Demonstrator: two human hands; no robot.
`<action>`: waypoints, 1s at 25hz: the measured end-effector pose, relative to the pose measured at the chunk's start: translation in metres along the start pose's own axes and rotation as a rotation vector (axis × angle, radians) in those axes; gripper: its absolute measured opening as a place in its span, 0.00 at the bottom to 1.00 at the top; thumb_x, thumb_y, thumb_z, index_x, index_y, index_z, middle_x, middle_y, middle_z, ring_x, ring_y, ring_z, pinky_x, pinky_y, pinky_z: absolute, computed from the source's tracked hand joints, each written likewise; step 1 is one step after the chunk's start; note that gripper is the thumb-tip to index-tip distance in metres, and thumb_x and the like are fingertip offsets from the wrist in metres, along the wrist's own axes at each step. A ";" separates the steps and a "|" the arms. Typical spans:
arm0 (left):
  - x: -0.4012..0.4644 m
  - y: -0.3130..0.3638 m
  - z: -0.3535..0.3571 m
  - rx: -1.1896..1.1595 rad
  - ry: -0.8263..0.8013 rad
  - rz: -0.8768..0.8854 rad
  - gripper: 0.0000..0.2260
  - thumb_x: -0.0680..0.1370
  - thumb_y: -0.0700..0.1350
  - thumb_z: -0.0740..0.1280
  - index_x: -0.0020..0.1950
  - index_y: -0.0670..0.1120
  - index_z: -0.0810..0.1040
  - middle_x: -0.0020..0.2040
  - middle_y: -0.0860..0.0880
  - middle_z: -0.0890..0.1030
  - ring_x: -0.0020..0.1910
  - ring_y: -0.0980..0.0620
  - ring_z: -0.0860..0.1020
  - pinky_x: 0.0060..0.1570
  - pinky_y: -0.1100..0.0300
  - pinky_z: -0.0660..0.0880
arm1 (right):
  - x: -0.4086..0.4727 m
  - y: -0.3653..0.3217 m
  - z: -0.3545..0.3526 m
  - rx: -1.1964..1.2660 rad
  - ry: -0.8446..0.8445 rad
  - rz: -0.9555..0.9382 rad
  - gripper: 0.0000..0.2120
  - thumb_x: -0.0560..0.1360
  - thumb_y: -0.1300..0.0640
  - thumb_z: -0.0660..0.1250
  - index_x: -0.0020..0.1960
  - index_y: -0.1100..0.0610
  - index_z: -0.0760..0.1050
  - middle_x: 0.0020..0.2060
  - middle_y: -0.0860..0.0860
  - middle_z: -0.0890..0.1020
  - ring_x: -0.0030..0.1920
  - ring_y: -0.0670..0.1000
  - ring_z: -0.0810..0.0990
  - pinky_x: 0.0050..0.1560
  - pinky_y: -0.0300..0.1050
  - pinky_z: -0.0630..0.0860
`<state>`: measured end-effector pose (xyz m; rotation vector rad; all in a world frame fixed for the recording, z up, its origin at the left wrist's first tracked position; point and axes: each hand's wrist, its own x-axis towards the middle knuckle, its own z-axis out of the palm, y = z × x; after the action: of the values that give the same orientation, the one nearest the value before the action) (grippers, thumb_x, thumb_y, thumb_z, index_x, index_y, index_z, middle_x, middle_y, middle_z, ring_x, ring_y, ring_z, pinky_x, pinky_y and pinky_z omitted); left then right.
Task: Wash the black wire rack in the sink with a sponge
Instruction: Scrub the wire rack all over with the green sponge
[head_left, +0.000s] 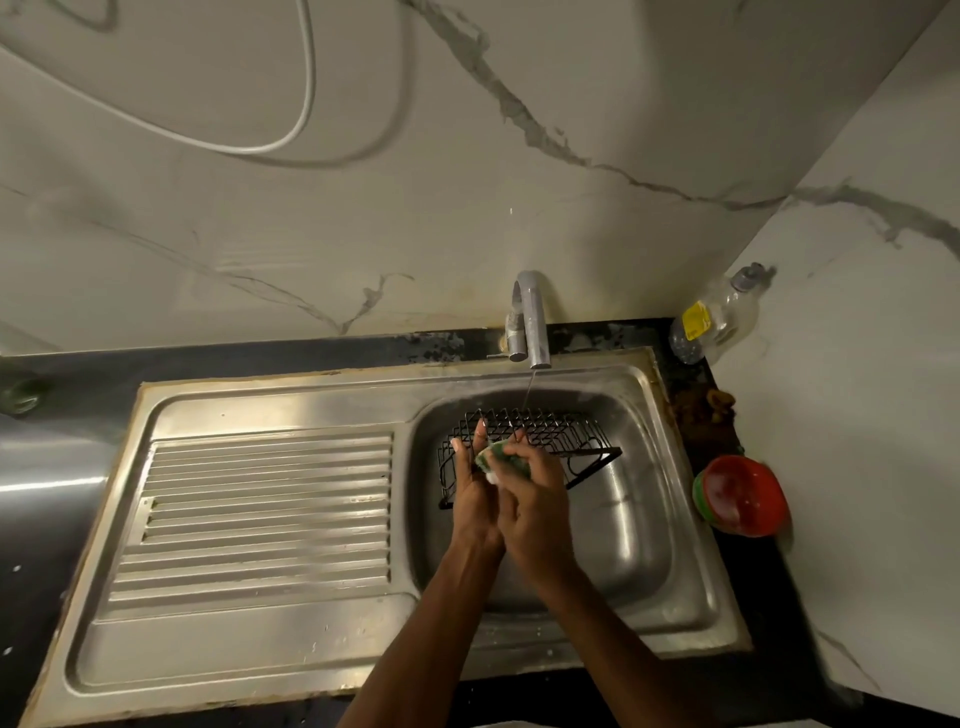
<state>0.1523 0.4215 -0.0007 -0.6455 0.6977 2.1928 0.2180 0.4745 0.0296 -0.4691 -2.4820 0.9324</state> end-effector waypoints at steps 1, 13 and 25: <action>0.001 -0.001 0.000 -0.010 0.002 0.008 0.22 0.81 0.63 0.60 0.68 0.51 0.78 0.60 0.37 0.82 0.57 0.43 0.82 0.61 0.49 0.78 | 0.002 0.010 -0.004 -0.004 0.054 0.052 0.16 0.77 0.62 0.65 0.63 0.56 0.82 0.59 0.53 0.78 0.59 0.51 0.75 0.60 0.46 0.77; -0.001 -0.004 0.006 0.002 -0.025 0.022 0.21 0.82 0.63 0.60 0.67 0.53 0.78 0.58 0.37 0.82 0.54 0.45 0.82 0.54 0.52 0.82 | 0.007 0.013 -0.011 0.020 0.149 0.240 0.15 0.78 0.65 0.67 0.64 0.57 0.82 0.55 0.52 0.79 0.56 0.50 0.78 0.59 0.33 0.73; -0.006 -0.013 0.006 0.027 -0.036 0.006 0.22 0.82 0.62 0.62 0.70 0.50 0.78 0.59 0.40 0.82 0.56 0.46 0.81 0.60 0.51 0.76 | 0.024 -0.011 -0.005 0.013 0.208 0.345 0.15 0.78 0.68 0.65 0.60 0.58 0.83 0.52 0.55 0.80 0.52 0.51 0.78 0.52 0.35 0.71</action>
<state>0.1643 0.4300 0.0034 -0.5896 0.7107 2.1916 0.1987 0.4806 0.0476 -0.9619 -2.2441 0.9701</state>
